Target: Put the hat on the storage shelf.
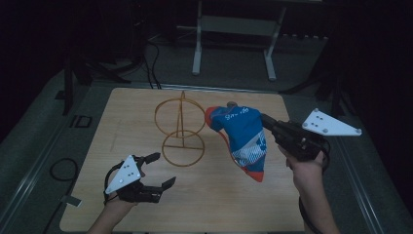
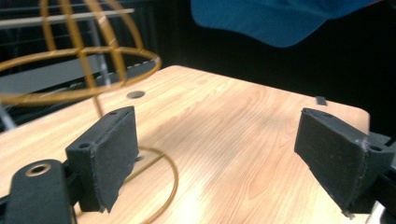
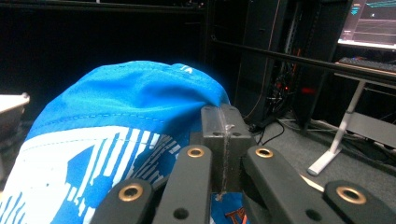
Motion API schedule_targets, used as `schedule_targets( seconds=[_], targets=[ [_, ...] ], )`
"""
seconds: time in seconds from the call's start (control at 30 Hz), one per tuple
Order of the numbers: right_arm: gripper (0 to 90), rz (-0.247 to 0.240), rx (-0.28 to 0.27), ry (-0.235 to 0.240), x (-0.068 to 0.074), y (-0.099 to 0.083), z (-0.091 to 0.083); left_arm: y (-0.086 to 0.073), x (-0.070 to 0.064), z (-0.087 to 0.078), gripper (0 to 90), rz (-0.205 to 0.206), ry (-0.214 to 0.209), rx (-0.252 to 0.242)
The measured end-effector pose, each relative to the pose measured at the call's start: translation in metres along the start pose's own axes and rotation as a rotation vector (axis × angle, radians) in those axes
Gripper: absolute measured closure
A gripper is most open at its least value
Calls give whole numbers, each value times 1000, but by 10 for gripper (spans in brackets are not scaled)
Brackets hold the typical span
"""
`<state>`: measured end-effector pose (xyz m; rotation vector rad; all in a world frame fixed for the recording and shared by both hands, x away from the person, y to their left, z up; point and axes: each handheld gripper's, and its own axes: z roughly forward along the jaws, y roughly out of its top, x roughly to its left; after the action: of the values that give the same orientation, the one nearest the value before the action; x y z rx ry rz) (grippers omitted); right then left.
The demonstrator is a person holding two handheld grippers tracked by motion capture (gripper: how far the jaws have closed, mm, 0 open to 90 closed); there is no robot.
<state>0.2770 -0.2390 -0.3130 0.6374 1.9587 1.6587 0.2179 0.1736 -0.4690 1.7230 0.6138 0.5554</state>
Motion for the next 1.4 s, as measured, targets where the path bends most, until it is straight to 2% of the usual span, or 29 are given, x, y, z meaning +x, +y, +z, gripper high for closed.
schedule_targets(
  seconds=[0.1, 0.17, 0.23, 0.37, 0.43, 0.57, 0.67, 0.73, 0.8, 1.03, 1.2, 1.4],
  targets=[
    [900, -5, 1, -5, -1, 7, 10, -13, 2, -3, 23, -9, 55, 18],
    [900, -8, 6, -9, -1, 13, 18, -22, 2, -6, 21, -17, 98, 20],
    [900, -12, 7, -12, -1, 17, 25, -30, 2, -9, 21, -32, 126, 37],
    [900, -10, 13, -15, -2, 24, 44, -47, 1, -15, 13, -53, 179, 36],
    [900, -7, 19, -16, -2, 28, 55, -57, 0, -19, 12, -46, 217, 54],
    [900, -7, 28, -15, -2, 37, 77, -71, 2, -23, 11, -36, 256, 72],
    [900, -1, 32, -11, -2, 44, 94, -76, 6, -26, 12, -53, 261, 72],
    [900, -6, 35, -12, 0, 48, 103, -78, 8, -28, 12, -69, 265, 53],
    [900, 0, 39, 1, 3, 51, 115, -79, 9, -29, 12, -69, 268, 50],
    [900, -13, 86, 40, 22, 57, 163, -79, 10, -32, 13, -75, 282, 17],
    [900, -25, 125, 79, 37, 57, 192, -81, 11, -35, 13, -84, 278, 10],
    [900, -37, 180, 91, 48, 49, 221, -83, 11, -35, 13, -89, 265, 9]
  ],
)
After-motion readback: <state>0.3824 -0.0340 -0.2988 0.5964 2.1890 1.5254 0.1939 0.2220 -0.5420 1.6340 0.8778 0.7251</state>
